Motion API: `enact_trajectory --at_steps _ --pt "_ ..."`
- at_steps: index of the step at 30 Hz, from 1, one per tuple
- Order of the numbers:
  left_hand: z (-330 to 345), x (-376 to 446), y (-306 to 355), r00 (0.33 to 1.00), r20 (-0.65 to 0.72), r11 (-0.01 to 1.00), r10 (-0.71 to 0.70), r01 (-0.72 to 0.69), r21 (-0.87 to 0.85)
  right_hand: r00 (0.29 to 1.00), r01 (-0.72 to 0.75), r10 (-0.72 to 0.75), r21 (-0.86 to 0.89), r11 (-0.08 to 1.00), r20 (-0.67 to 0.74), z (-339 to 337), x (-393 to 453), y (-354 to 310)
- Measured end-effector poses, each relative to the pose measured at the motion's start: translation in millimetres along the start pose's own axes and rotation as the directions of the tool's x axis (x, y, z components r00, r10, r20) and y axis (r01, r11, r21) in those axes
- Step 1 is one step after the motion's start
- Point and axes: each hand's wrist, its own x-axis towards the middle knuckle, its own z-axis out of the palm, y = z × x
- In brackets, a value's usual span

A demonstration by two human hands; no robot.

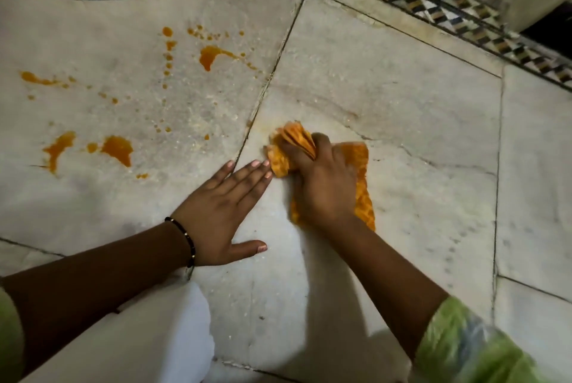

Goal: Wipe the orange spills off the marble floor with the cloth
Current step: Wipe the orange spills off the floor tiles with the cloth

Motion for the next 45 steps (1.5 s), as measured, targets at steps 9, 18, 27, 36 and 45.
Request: enact_trajectory --at_steps 9,18,27,36,45 --pt "-1 0 -1 1.0 -0.017 1.0 0.017 -0.018 -0.007 0.989 -0.143 0.141 -0.042 0.989 -0.045 -20 35 104" --pt "-17 -35 -9 0.985 -0.019 0.983 -0.169 0.17 0.073 0.992 0.112 -0.109 -0.034 0.993 0.064 -11 -74 -16" --pt "-39 -207 -34 0.721 0.001 0.719 -0.693 0.692 0.058 0.984 0.179 -0.178 -0.027 0.984 0.033 -1 39 -9" --pt "-10 -179 -54 0.681 -0.074 0.685 -0.728 0.725 -0.069 0.871 0.467 -0.466 0.031 0.884 0.156 5 -58 -114" --pt "-18 -197 -81 0.637 -0.105 0.645 -0.764 0.76 -0.08 0.911 0.372 -0.364 -0.009 0.928 0.194 6 35 -102"
